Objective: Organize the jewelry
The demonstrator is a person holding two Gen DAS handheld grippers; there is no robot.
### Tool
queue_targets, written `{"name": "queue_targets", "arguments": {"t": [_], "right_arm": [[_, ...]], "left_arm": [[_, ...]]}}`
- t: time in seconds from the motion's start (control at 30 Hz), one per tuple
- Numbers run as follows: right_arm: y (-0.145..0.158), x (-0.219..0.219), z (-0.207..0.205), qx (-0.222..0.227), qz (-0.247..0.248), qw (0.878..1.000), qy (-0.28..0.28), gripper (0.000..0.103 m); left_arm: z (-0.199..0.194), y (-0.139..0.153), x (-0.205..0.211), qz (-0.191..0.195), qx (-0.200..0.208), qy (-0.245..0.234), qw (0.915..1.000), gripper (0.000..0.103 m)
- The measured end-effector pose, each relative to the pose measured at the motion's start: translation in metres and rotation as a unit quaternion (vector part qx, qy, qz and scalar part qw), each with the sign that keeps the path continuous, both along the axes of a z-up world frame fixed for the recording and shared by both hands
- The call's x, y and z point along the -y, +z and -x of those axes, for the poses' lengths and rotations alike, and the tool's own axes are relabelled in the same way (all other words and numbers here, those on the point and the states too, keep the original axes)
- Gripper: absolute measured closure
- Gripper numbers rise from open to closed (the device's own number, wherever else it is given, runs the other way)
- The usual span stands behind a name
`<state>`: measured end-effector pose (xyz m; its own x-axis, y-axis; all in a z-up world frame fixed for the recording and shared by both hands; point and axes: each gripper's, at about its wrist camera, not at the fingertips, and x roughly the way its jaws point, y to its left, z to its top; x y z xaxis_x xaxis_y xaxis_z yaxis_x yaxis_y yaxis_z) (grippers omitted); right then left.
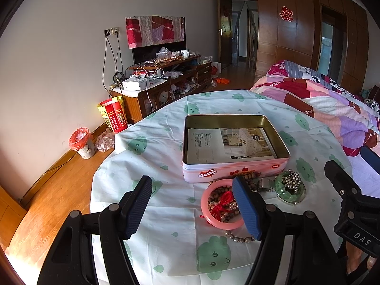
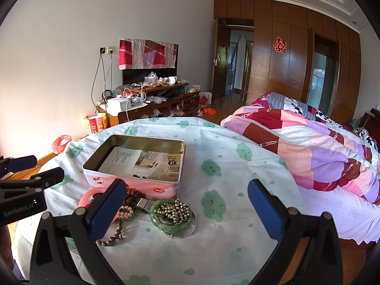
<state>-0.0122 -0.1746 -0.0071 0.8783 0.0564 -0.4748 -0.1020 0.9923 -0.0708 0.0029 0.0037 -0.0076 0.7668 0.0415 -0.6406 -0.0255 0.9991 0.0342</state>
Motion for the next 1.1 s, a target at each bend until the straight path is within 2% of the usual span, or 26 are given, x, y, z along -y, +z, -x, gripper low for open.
{"name": "queue_targets", "arguments": {"t": [0.57, 0.87, 1.1], "right_arm": [[0.001, 0.000, -0.001, -0.001, 0.000, 1.000, 0.000, 0.000], [-0.012, -0.003, -0.003, -0.008, 0.001, 1.000, -0.001, 0.000], [-0.030, 0.006, -0.014, -0.034, 0.011, 0.999, -0.009, 0.000]], "left_arm": [[-0.002, -0.004, -0.006, 0.000, -0.003, 0.001, 1.0000, 0.033], [-0.006, -0.020, -0.012, -0.002, -0.014, 0.002, 0.9999, 0.033], [-0.020, -0.047, -0.013, 0.004, -0.048, 0.003, 0.9988, 0.033]]}}
